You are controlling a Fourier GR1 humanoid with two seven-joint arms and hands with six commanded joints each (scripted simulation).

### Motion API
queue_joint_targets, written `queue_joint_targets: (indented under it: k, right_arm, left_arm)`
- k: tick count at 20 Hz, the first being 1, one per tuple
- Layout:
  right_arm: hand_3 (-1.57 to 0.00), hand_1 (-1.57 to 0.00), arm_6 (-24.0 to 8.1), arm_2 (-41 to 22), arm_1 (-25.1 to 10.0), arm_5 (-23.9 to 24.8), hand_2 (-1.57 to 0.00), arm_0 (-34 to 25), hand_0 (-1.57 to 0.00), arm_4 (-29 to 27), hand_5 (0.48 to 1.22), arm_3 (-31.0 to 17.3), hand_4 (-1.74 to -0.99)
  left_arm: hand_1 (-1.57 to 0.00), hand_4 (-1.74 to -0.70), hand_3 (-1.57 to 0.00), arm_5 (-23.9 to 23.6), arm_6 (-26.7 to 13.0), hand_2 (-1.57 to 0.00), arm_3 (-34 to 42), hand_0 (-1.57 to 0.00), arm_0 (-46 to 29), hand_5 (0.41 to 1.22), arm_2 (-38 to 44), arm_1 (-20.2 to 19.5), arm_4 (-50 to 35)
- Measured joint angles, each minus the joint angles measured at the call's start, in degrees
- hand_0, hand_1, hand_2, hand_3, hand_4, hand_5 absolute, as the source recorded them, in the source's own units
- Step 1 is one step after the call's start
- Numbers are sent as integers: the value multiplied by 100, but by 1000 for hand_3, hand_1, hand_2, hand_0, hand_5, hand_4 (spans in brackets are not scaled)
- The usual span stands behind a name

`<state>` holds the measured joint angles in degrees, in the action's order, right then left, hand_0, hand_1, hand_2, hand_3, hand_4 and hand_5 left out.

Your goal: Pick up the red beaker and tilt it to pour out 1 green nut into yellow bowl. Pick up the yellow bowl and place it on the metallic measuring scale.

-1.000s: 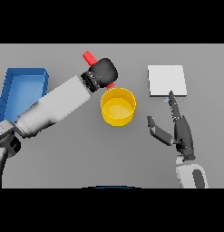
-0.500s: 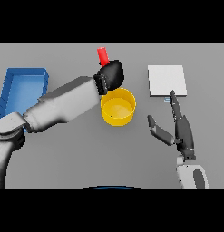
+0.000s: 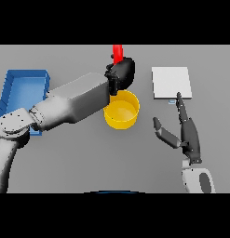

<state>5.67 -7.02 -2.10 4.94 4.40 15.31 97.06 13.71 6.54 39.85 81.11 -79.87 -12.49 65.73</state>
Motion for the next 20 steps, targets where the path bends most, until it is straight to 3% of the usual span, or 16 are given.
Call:
queue_joint_targets:
  k: [4, 6, 9, 12, 16, 20]
  right_arm:
    - [1, 1, 76, -27, 16, -45, 1, 2, 1, -27, 654, -23, -1154]
    - [1, 1, 102, -41, -26, -42, 1, -3, 1, 29, 660, -13, -1160]
    - [1, 1, 92, -67, -3, -23, 1, -11, 1, 55, 661, 18, -1160]
    - [1, 1, 82, -96, 35, -25, 1, -68, 1, 63, 641, -56, -1146]
    - [1, 1, 86, -137, -29, 75, 1, -94, 1, 275, 625, -87, -1129]
    - [1, 1, 150, -44, 112, -142, 1, -258, 1, -209, 631, -219, -1081]
  left_arm:
    - [-1571, -1725, -1571, -166, 162, -1571, -428, -1571, 754, 1221, 1, -195, -41]
    - [-1571, -1731, -1179, -324, 236, -1571, -702, -1571, 1064, 1221, 225, -350, -288]
    - [-1571, -1727, -1370, -505, 5, -1571, -1421, -1571, 1493, 1221, 745, -577, -795]
    - [-1571, -1734, -1468, -676, -199, -1571, -2134, -1571, 1717, 1221, 1703, -793, -1848]
    - [-1571, -1738, -1394, -769, -651, -1571, -2919, -1571, 1652, 1221, 3128, -1311, -3561]
    - [-1571, -1740, -1499, -1222, -763, -1571, -3499, -1571, 1180, 1221, 4009, -1888, -4896]
